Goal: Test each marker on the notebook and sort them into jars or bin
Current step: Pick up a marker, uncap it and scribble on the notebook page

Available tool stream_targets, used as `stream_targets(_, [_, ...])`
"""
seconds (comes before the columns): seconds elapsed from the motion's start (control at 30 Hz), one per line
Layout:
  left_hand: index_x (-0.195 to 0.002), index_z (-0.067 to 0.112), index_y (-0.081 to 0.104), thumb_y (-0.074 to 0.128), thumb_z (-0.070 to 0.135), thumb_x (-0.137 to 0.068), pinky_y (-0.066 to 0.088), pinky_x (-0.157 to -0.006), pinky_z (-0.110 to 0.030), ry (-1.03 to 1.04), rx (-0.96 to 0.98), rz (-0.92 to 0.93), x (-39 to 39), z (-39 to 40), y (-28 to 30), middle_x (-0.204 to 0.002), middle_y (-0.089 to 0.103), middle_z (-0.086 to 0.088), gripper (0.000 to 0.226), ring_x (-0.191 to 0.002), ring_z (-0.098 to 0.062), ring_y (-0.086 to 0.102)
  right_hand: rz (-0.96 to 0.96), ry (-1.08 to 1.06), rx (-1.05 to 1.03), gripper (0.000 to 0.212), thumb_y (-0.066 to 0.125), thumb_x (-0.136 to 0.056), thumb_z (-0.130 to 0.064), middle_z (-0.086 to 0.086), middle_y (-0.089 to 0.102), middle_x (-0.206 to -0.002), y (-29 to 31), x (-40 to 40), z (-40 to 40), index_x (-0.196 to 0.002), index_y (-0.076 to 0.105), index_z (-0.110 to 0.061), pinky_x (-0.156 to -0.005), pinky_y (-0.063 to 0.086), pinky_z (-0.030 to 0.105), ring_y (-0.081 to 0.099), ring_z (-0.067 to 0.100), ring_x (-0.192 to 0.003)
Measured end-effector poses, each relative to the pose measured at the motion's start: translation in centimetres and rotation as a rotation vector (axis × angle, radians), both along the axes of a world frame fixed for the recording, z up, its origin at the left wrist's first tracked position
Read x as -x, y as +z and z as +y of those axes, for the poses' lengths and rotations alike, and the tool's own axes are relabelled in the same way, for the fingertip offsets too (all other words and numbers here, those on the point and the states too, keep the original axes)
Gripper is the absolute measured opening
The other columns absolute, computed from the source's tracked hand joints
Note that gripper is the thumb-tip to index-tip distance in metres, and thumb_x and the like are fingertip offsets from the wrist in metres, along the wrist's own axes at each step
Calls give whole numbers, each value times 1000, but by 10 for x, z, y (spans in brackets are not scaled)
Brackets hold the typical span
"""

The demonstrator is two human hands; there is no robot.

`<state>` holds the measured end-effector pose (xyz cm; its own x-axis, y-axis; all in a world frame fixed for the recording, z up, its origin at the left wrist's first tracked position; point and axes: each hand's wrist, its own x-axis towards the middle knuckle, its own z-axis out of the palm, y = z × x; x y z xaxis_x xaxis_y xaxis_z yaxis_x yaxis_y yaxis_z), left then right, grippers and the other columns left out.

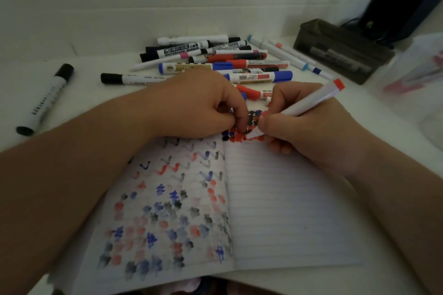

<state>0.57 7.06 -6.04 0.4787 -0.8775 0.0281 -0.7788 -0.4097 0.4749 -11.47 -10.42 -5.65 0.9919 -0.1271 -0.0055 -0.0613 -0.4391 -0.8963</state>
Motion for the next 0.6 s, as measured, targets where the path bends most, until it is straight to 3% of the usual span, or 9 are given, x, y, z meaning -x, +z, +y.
stream_targets(0.2, [-90,51,75,59,32,-85,56,-81,-42,13,2,-3,0,0,0,-87,74,11,25,-82,-13,68,7,3,45,20,74,-87,-2,13,71,-64,-3,-1,-1,-72,62,-8,-50,53,27,66,17,-53])
stream_targets(0.37, [-89,50,75,61,33,-86,56,-84,-44,18,-4,-4,2,-1,1,-88,74,10,22,-84,-13,68,-5,-8,131,18,74,-82,-6,7,69,-58,-2,-1,4,-70,60,-9,-45,48,21,63,12,-47])
stream_targets(0.6, [-88,51,75,63,29,-87,56,-80,-42,36,-7,-5,3,0,2,-85,74,12,25,-80,-12,67,-6,7,45,23,72,-85,-1,10,69,-60,-2,0,0,-68,61,-10,-48,51,23,65,14,-51])
